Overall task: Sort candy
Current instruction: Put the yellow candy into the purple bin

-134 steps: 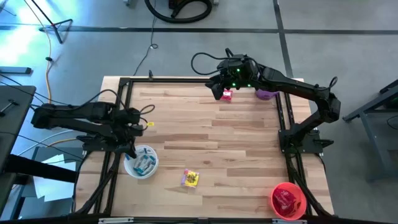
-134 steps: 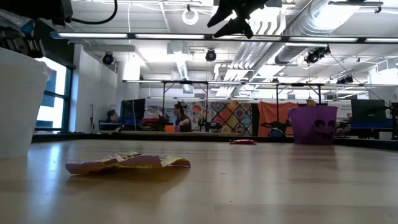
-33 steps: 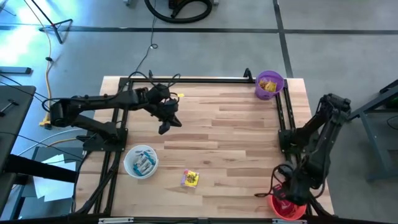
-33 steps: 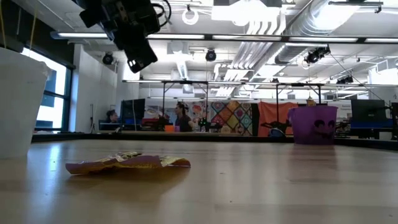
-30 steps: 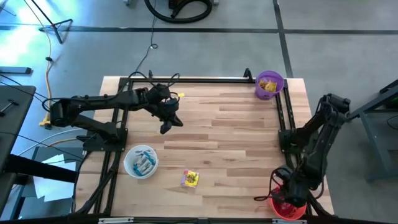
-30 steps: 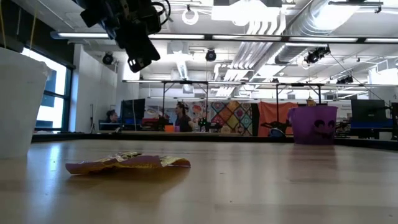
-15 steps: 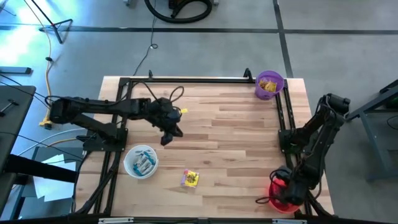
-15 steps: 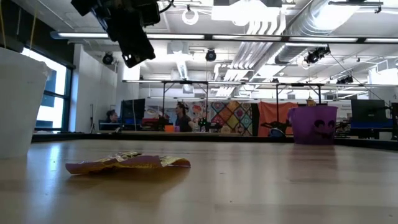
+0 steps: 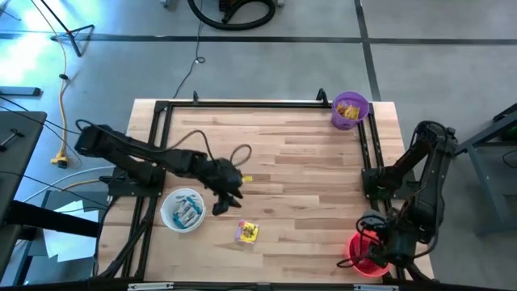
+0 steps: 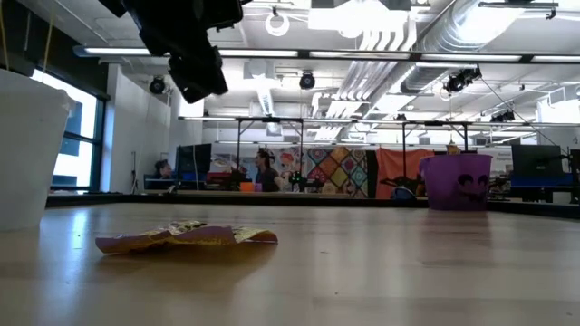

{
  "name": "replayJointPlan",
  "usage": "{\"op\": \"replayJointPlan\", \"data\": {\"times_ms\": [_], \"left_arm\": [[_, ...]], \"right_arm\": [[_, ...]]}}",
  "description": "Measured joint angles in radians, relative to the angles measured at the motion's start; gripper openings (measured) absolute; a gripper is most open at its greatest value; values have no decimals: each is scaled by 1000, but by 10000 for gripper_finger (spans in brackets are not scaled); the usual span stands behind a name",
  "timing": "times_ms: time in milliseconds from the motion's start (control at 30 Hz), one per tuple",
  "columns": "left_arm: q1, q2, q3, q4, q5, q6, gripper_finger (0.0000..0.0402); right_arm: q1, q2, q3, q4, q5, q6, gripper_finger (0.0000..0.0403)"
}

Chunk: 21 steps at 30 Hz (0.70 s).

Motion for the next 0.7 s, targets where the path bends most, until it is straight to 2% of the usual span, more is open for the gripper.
{"op": "replayJointPlan", "data": {"times_ms": [233,467,700], "left_arm": [[-59,154,150,-110,-35,12,174],[-153,338,354,-344,-54,116,184],[-224,473,405,-352,-183,138,185]], "right_arm": [[-44,0,25,-75,92,-41,265],[-68,0,25,-90,142,-40,265],[-77,0,25,-87,160,-56,265]]}}
